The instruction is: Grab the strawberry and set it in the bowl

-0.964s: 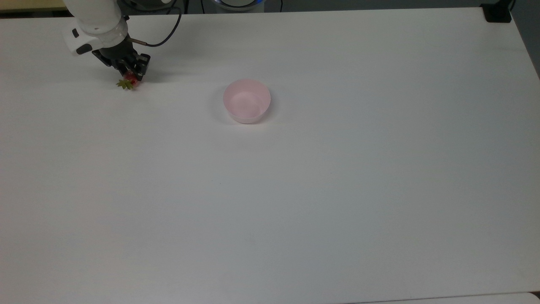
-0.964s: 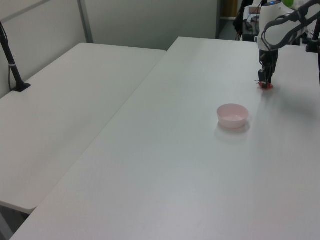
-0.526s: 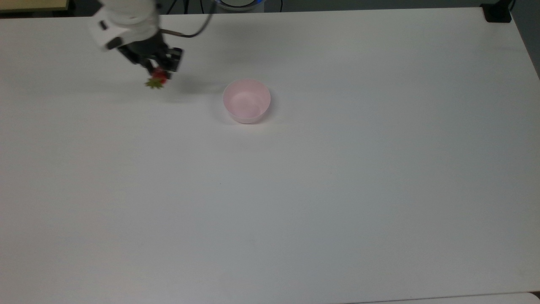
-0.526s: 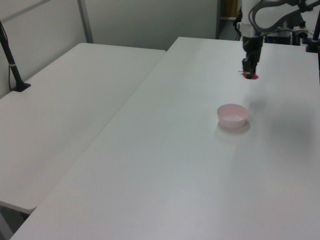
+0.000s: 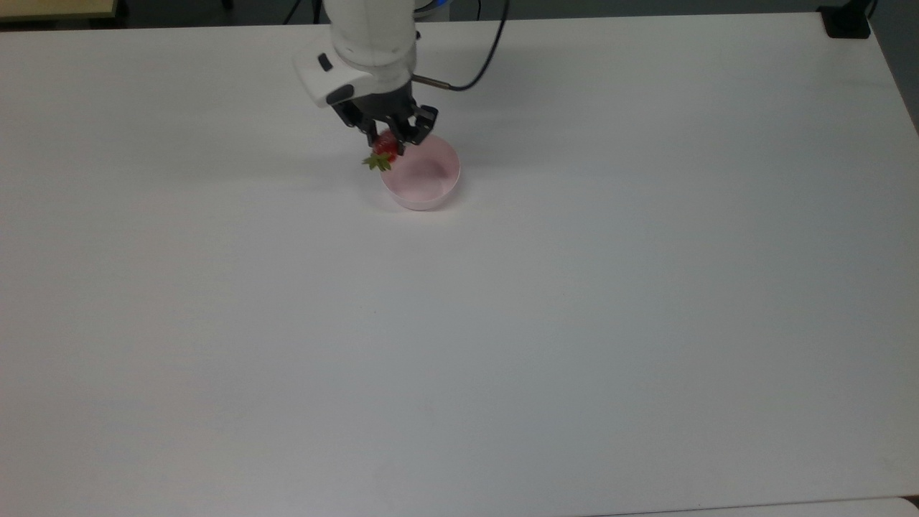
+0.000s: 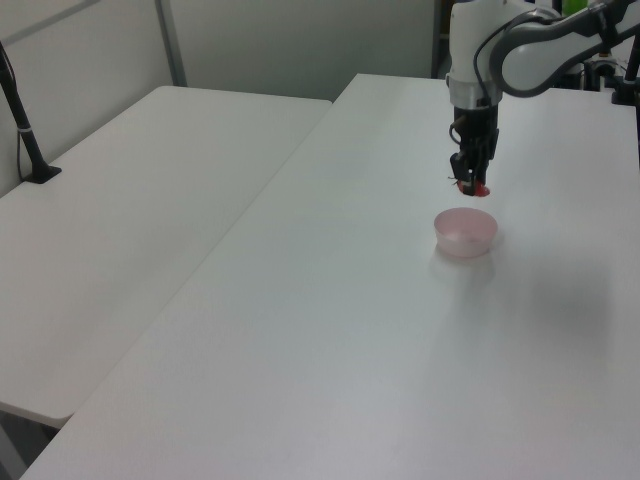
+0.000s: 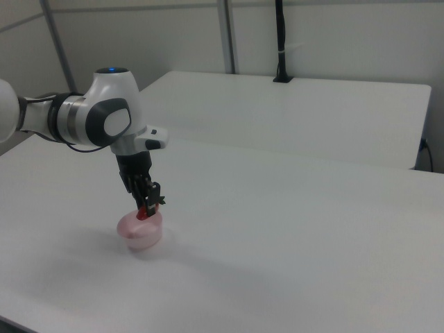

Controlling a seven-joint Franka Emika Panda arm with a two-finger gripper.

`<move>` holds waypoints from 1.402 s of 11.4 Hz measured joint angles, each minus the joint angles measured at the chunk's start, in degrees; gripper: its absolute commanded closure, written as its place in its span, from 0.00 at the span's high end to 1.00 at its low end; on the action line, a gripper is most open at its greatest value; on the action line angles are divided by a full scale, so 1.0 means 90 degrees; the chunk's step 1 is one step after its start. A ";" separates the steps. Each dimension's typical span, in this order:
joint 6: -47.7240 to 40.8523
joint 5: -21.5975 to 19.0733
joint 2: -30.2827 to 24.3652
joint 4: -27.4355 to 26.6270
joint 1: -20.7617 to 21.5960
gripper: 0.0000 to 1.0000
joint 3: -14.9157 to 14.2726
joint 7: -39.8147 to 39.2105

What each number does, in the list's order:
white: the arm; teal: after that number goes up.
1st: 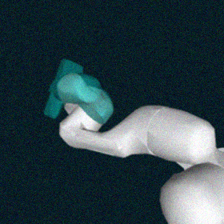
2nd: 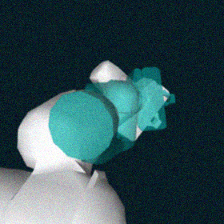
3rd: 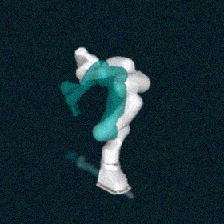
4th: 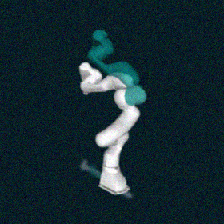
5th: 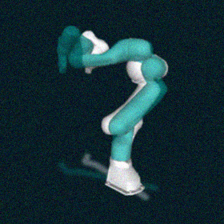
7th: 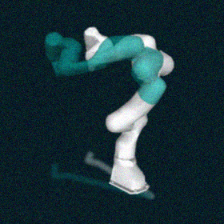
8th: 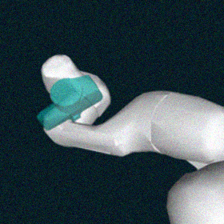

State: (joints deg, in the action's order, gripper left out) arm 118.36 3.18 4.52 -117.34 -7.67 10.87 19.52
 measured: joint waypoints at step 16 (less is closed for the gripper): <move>-0.2795 0.0003 -0.0314 0.3338 -0.0396 1.00 -0.0327 -0.0001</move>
State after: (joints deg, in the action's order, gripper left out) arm 93.20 3.20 1.69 -87.30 -11.23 7.93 19.51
